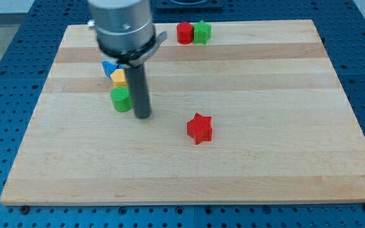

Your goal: Push the green circle to the bottom of the green star

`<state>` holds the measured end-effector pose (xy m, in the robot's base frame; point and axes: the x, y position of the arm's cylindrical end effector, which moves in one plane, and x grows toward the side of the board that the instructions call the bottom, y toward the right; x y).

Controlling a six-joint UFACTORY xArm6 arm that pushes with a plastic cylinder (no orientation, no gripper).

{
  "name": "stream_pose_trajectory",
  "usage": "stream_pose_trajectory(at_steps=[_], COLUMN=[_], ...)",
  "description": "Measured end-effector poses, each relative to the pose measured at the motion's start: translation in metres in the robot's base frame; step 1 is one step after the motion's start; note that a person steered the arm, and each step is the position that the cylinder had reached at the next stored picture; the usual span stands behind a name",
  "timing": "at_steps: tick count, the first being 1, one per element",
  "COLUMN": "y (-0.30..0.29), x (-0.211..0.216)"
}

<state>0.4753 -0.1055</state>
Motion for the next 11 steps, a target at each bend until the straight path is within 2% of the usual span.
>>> stream_pose_trajectory(at_steps=[1, 3, 5, 9, 10, 11], y=[-0.051, -0.05, 0.018, 0.074, 0.078, 0.096], x=[0.005, -0.037, -0.065, -0.161, -0.157, -0.12])
